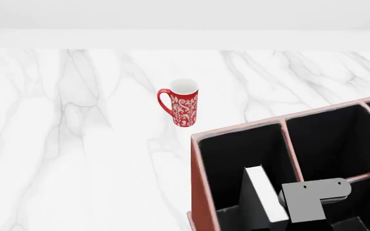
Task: Pick up the book and place it in the left compartment of the caddy.
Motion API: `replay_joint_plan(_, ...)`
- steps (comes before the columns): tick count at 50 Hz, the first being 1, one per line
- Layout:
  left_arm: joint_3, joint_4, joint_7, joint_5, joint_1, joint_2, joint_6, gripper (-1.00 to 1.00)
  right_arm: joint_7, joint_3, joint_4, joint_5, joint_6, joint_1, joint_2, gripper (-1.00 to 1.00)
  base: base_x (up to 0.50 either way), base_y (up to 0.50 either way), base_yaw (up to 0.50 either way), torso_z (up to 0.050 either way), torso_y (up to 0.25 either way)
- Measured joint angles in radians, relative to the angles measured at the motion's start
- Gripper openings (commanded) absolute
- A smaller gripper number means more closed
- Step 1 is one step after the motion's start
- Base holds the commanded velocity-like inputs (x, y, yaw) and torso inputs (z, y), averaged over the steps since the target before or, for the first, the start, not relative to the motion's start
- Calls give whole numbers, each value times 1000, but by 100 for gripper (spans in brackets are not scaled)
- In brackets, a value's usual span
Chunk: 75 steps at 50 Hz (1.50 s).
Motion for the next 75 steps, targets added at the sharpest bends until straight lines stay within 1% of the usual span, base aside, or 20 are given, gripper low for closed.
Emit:
replay_joint_plan(29, -1, 0, -4, -5, 3, -5, 4, 100, -17, -24, 9, -21, -7, 9, -4, -100, 1, 0, 2, 0, 0)
replay_joint_plan(30, -1, 0, -5, -5, 3, -5, 4, 100, -18, -25, 9, -21, -8, 9, -3, 100, 0, 0, 4, 0, 0)
replay_joint_plan(53, -3, 1, -9, -9, 6, -9, 8, 100, -30, -11, -2, -62, -23, 14, -9, 100, 0, 0, 0, 0, 0)
replay_joint_plan(75, -2, 0, -12, -11, 9, -12, 13, 100, 49, 60, -140, 34, 2, 15, 36, 100, 0, 0, 0, 0, 0)
